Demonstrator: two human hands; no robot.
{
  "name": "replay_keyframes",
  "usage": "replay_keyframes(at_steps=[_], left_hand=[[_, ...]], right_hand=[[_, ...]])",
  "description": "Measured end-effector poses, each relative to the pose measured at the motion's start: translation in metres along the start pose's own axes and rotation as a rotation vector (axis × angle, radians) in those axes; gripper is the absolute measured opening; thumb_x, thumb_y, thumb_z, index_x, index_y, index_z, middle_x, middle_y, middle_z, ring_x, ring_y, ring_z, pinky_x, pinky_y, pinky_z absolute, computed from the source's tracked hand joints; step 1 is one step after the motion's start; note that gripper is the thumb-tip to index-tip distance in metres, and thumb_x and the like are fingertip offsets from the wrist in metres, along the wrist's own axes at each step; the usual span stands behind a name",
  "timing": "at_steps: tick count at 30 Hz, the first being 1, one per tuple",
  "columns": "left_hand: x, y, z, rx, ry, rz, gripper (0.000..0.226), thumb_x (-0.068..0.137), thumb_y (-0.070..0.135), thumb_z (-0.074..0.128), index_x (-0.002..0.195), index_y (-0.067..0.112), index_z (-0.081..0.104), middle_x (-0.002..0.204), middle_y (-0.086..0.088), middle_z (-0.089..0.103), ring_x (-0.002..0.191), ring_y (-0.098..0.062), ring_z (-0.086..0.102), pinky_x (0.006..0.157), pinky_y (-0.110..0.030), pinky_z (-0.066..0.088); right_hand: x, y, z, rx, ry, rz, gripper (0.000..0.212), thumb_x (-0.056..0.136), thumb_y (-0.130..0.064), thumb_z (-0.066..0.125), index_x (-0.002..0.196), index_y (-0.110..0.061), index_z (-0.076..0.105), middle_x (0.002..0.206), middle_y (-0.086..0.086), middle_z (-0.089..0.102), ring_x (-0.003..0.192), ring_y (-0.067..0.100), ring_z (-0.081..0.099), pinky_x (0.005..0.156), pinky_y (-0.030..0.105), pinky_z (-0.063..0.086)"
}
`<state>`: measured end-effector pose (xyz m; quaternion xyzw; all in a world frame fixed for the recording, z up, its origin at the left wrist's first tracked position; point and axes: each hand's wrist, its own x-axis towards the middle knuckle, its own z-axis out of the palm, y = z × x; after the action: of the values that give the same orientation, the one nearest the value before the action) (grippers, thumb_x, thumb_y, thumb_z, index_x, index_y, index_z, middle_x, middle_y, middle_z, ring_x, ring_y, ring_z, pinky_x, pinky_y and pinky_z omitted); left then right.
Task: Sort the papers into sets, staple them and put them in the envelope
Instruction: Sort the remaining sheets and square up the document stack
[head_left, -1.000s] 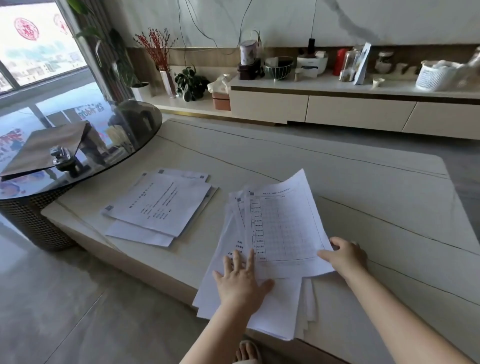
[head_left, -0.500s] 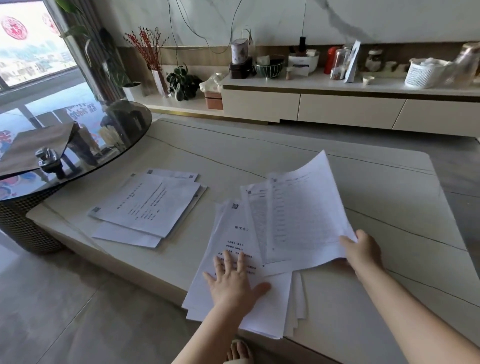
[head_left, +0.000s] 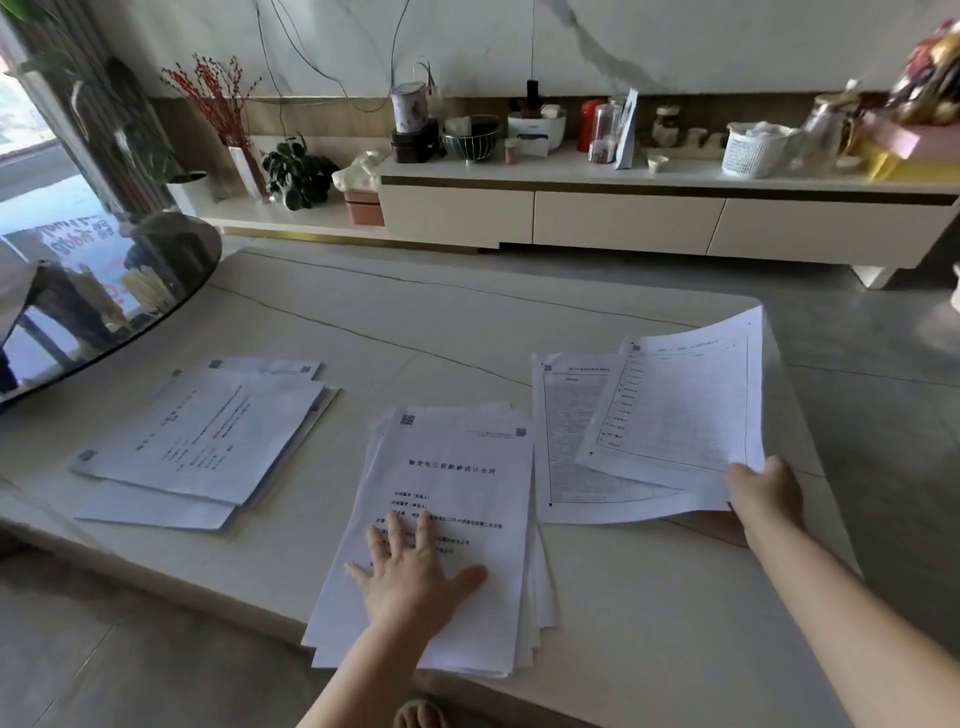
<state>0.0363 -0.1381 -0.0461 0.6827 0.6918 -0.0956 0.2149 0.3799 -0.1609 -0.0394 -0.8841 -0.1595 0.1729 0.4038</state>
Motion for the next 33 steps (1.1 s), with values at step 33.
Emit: replay_keyframes(at_steps=[33], left_hand=[[-0.064, 0.007, 0.008, 0.092, -0.062, 0.314, 0.09, 0.078, 0.075, 0.048, 0.15, 0.035, 0.014, 0.16, -0.006, -0.007, 0.147, -0.031, -0.006, 0.114, -0.059, 0.004]], right_hand=[[-0.172, 0.017, -0.033, 0.174, -0.629, -0.047, 0.028, 0.092, -0.001, 0.055, 0.12, -0.004, 0.053, 0.1, 0.009, 0.06, 0.077, 0.015, 0.064, 0.061, 0.021, 0.05]])
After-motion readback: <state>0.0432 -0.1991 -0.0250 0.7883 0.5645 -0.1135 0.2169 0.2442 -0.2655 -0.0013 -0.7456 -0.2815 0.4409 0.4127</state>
